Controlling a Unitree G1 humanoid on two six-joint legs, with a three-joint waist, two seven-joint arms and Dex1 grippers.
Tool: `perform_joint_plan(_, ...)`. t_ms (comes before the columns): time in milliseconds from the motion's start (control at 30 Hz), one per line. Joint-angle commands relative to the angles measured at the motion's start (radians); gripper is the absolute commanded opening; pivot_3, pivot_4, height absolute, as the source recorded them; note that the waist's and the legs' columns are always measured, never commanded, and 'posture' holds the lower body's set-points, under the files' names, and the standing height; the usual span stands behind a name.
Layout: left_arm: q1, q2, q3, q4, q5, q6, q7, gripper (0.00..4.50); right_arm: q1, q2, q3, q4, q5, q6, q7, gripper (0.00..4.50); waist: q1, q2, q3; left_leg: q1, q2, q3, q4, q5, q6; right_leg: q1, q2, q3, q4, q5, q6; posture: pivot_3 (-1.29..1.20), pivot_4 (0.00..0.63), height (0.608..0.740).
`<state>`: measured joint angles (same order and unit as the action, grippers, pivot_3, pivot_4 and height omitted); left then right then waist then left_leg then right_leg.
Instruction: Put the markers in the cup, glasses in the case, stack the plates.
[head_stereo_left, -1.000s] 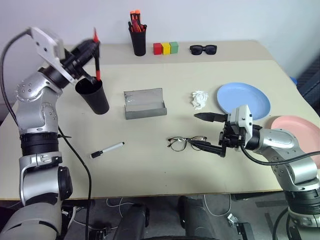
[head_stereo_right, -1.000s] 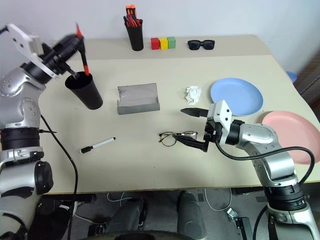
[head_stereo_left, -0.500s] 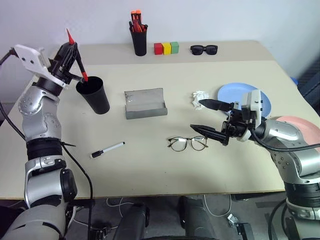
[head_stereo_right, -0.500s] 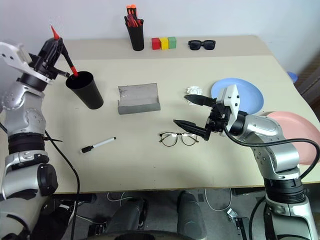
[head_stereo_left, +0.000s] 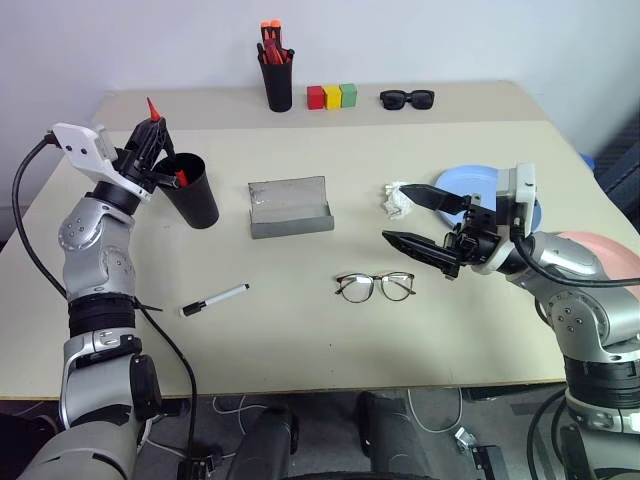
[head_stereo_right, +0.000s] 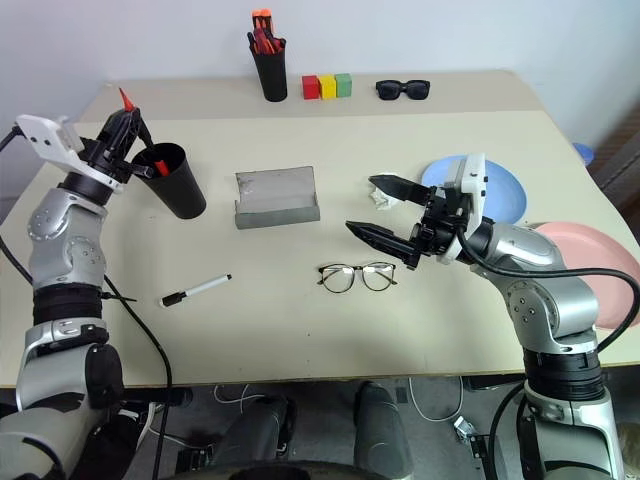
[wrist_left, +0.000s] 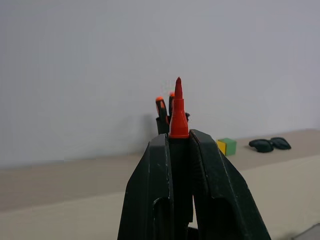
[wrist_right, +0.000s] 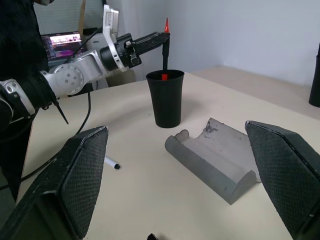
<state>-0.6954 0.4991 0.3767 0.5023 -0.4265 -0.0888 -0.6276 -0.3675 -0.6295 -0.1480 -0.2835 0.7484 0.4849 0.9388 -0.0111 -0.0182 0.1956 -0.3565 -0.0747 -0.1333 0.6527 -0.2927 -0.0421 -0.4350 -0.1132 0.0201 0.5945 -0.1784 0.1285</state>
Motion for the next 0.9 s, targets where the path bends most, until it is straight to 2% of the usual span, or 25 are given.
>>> perform_joint_plan(33, 0.014, 0.006, 0.01, -0.055, -0.023, 0.017, -0.003, 0.95, -0.015, -0.004, -0.012, -0.028, -0.001, -0.015, 0.003, 4.5, -0.001, 0.0, 0.0, 0.0, 0.0, 0.0, 0.0, 0.0, 0.0, 0.0, 0.0, 0.0, 0.0, 0.0, 0.0, 0.0, 0.15, 0.74)
perform_joint_plan(67, 0.017, 0.005, 0.009, -0.061, -0.024, 0.021, -0.004, 1.34, -0.017, -0.004, -0.012, -0.029, 0.0, -0.013, 0.002, 4.5, -0.002, 0.0, 0.0, 0.0, 0.0, 0.0, 0.0, 0.0, 0.0, 0.0, 0.0, 0.0, 0.0, 0.0, 0.0, 0.0, 0.15, 0.74)
perform_joint_plan(100, 0.019, 0.005, 0.008, -0.07, -0.022, 0.024, -0.001, 1.99, -0.019, -0.003, -0.011, -0.03, 0.0, -0.012, 0.0, 4.5, -0.001, 0.0, 0.0, 0.0, 0.0, 0.0, 0.0, 0.0, 0.0, 0.0, 0.0, 0.0, 0.0, 0.0, 0.0, 0.0, 0.15, 0.74)
perform_joint_plan(167, 0.023, 0.008, 0.004, -0.095, -0.021, 0.035, 0.001, 2.85, -0.025, 0.0, -0.008, -0.025, -0.006, -0.016, -0.003, 4.5, 0.0, 0.0, 0.0, 0.0, 0.0, 0.0, 0.0, 0.0, 0.0, 0.0, 0.0, 0.0, 0.0, 0.0, 0.0, 0.0, 0.15, 0.74)
perform_joint_plan(267, 0.031, 0.019, -0.004, -0.149, -0.028, 0.081, -0.007, 4.45, -0.026, 0.001, -0.007, -0.023, -0.009, -0.016, -0.002, 4.5, 0.0, 0.0, 0.0, 0.0, 0.0, 0.0, 0.0, 0.0, 0.0, 0.0, 0.0, 0.0, 0.0, 0.0, 0.0, 0.0, 0.15, 0.74)
perform_joint_plan(400, 0.078, 0.098, -0.04, -0.342, -0.124, 0.349, -0.082, 4.48, -0.016, -0.002, -0.002, -0.03, -0.018, -0.018, 0.004, 4.5, -0.004, 0.0, 0.0, 0.0, 0.0, 0.0, 0.0, 0.0, 0.0, 0.0, 0.0, 0.0, 0.0, 0.0, 0.0, 0.0, 0.15, 0.74)
perform_joint_plan(500, 0.159, 0.229, -0.06, -0.544, -0.316, 0.693, -0.172, 4.48, 0.001, -0.007, -0.011, -0.041, -0.01, -0.014, 0.006, 4.5, -0.011, 0.0, 0.0, 0.0, 0.0, 0.0, -0.002, 0.0, 0.0, -0.001, 0.0, 0.0, 0.001, 0.0, 0.0, 0.0, 0.15, 0.74)
perform_joint_plan(600, 0.243, 0.363, -0.067, -0.674, -0.418, 0.888, -0.255, 4.48, 0.012, -0.007, -0.01, -0.045, -0.015, -0.02, 0.007, 4.5, -0.01, 0.0, 0.0, 0.0, 0.001, 0.0, -0.002, 0.0, 0.0, -0.001, 0.001, 0.001, 0.001, 0.0, 0.0, 0.0, 0.15, 0.74)
perform_joint_plan(667, 0.353, 0.504, -0.147, -0.741, -0.313, 0.894, -0.321, 4.48, 0.018, -0.004, -0.01, -0.048, -0.015, -0.023, 0.005, 4.5, -0.013, 0.0, 0.0, 0.001, 0.001, 0.0, -0.003, 0.0, 0.0, -0.001, 0.001, 0.001, 0.001, 0.0, 0.0, 0.0, 0.15, 0.74)
perform_joint_plan(700, 0.384, 0.537, -0.168, -0.754, -0.289, 0.912, -0.317, 4.48, 0.02, -0.003, -0.009, -0.05, -0.016, -0.024, 0.004, 4.5, -0.012, 0.002, 0.0, 0.001, 0.001, 0.0, -0.003, 0.0, 0.0, -0.001, 0.001, 0.001, 0.001, -0.001, 0.0, 0.0, 0.15, 0.74)
perform_joint_plan(767, 0.424, 0.573, -0.208, -0.77, -0.261, 0.962, -0.278, 4.48, 0.027, -0.001, -0.007, -0.055, -0.018, -0.028, 0.002, 4.5, -0.008, 0.003, 0.001, 0.002, 0.001, 0.001, -0.004, 0.0, 0.0, -0.001, 0.001, 0.002, 0.001, -0.001, 0.0, 0.0, 0.15, 0.74)
perform_joint_plan(900, 0.525, 0.658, -0.244, -0.844, -0.254, 1.013, -0.339, 4.48, 0.041, -0.003, 0.001, -0.062, -0.028, -0.033, 0.005, 4.5, -0.004, 0.002, 0.001, 0.001, 0.002, 0.001, -0.003, 0.0, 0.001, -0.001, 0.002, 0.002, 0.0, -0.001, -0.001, 0.0, 0.15, 0.74)
